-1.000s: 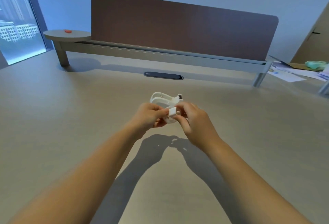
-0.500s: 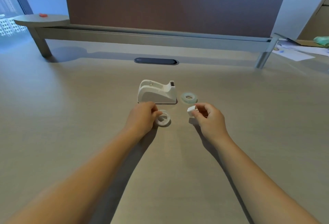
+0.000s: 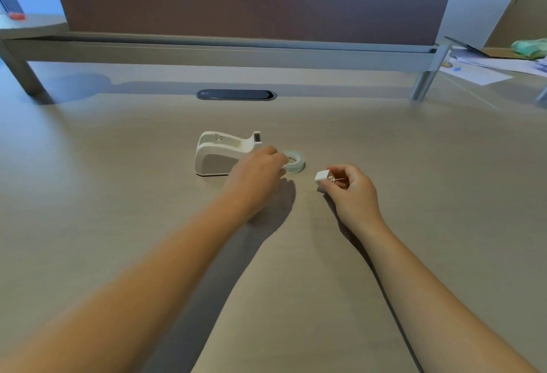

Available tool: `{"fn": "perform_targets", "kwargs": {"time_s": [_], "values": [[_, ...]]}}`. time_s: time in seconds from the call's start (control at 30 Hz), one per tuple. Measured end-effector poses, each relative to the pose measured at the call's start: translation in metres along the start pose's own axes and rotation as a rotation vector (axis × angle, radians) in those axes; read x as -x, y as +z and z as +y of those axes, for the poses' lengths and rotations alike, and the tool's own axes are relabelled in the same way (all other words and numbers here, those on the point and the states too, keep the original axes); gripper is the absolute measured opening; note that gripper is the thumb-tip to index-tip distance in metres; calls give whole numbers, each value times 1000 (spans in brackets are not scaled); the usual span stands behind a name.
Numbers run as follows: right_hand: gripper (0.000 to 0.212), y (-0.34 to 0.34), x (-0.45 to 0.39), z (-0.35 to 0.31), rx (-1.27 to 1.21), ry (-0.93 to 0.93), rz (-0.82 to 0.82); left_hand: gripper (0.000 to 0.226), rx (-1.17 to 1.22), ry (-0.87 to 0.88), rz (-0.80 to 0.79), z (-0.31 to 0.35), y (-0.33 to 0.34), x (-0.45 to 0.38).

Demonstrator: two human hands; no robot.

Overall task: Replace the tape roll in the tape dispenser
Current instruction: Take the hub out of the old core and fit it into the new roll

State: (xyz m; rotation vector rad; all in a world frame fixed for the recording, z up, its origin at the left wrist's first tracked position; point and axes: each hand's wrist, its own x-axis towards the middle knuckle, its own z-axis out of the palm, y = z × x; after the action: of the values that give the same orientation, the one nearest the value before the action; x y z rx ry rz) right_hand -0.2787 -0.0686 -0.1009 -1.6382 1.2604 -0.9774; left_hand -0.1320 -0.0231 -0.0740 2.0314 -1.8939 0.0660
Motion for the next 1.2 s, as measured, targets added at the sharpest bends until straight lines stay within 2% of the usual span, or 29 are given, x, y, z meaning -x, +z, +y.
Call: {"fn": "perform_targets", "kwargs": {"time_s": [0.13,0.27,0.4,0.5,0.6,0.73,0.87,1.0,1.2], "values": [[12,-4,-5,3,-28,6,16,27,-68,47,-85,15,17,-20],[11,-6,-6,8,-38,3,18,23,-156,7,-150,21,26,-29],[11,-6,-5,10,-79,23,15,21,-130,-22,-145,21,30,-30],[11,-8,-2,8,-87,13,29,24,88,-48,-58,17,27,-24],[8,-8,8,4,-85,-9,26,28,490,-164,32,21,12,-10],[7,-2,25,-5,-154,-54,6,20,1078,-390,21,21,-8,14],[17,13,41,-22,-185,-123,3,18,1466,-538,-38,6,-20,36],[22,38,52,-35,-225,-157,-39,16,1634,-567,-93,-10,-28,52],[12,69,52,-42,-88,-359,-86,19,1607,-486,-49,-33,-27,60]]}}
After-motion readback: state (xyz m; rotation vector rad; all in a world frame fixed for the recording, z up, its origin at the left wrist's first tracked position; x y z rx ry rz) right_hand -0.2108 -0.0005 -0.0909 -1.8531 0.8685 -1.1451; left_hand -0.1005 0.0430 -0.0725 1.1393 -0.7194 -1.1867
